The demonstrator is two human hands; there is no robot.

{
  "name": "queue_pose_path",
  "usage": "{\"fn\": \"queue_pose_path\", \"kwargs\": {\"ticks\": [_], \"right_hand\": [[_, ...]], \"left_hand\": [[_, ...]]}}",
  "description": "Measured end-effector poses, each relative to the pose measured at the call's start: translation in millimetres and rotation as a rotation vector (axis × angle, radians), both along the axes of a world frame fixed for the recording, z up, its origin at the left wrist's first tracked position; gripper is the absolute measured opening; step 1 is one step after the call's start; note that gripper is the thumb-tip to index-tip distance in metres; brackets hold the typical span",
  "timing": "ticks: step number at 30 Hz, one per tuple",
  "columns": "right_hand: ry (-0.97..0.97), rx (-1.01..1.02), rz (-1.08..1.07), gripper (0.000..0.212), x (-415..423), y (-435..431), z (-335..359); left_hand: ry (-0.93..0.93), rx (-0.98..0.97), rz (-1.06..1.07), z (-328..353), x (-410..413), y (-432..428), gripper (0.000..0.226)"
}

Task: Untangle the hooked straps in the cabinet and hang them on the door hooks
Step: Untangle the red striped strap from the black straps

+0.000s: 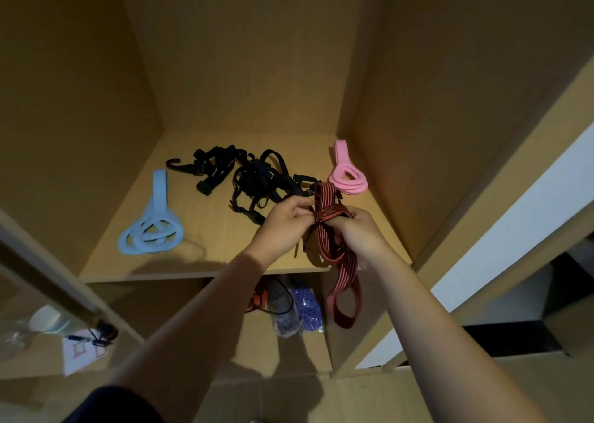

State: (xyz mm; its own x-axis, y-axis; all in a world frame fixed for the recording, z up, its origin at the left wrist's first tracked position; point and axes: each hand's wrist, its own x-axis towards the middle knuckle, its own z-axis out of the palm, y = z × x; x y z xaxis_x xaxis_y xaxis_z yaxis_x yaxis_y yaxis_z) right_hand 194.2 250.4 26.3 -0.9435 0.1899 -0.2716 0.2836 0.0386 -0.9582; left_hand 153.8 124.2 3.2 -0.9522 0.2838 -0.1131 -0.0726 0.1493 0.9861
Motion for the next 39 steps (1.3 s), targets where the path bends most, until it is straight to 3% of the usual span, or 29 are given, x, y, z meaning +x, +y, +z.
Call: {"fn": "queue_pose_path", "kwargs": {"ticks": [4,7,10,14,16,19,21,22,25,26,28,33,36,39], "right_hand": [[0.044,-0.065,-0.016,0.004,17,-1,17],[0.083,-0.098,-0.023,0.021,33,-1,20],[0.108,-0.091,0.004,0.025,51,0,27],[0.141,-0.115,0.05,0.017,73,-4,40],[0.159,-0.097,0.061,0.017,80,-6,44],[0.208,-0.077,0.087,0.021,90,-13,51],[0.233,-0.105,0.079,0.021,94,-19,53],[0.232,-0.12,0.068,0.021,95,-22,55],[0.182,-0.135,0.055,0.026,96,-30,62],[0.168,-0.132,0.061,0.027,95,-33,64],[0.161,-0.117,0.059,0.022,94,-39,70],[0.148,-0.005,0.049,0.017,85,-55,77],[0.143,0.111,0.068,0.021,81,-63,80],[0.196,0.128,0.027,0.019,76,-66,83]], "left_hand": [[-0.141,0.078,-0.047,14,32,2,0.028],[-0.249,0.116,-0.03,20,55,3,0.028],[-0.226,0.069,0.085,22,75,3,0.029],[-0.174,0.202,0.244,29,95,3,0.019],[-0.192,0.34,0.257,36,102,1,0.015],[-0.295,0.762,0.237,52,114,-7,0.008],[-0.319,0.922,0.22,56,122,-14,0.009],[-0.3,0.884,0.198,54,123,-17,0.02],[-0.265,0.541,0.063,49,125,-25,0.096],[-0.256,0.455,-0.009,48,126,-27,0.099],[-0.245,0.324,-0.138,47,127,-30,0.081],[-0.316,0.181,-0.339,53,123,-48,0.062],[-0.262,0.195,-0.287,63,117,-51,0.031],[-0.184,0.18,-0.193,69,111,-48,0.029]]}}
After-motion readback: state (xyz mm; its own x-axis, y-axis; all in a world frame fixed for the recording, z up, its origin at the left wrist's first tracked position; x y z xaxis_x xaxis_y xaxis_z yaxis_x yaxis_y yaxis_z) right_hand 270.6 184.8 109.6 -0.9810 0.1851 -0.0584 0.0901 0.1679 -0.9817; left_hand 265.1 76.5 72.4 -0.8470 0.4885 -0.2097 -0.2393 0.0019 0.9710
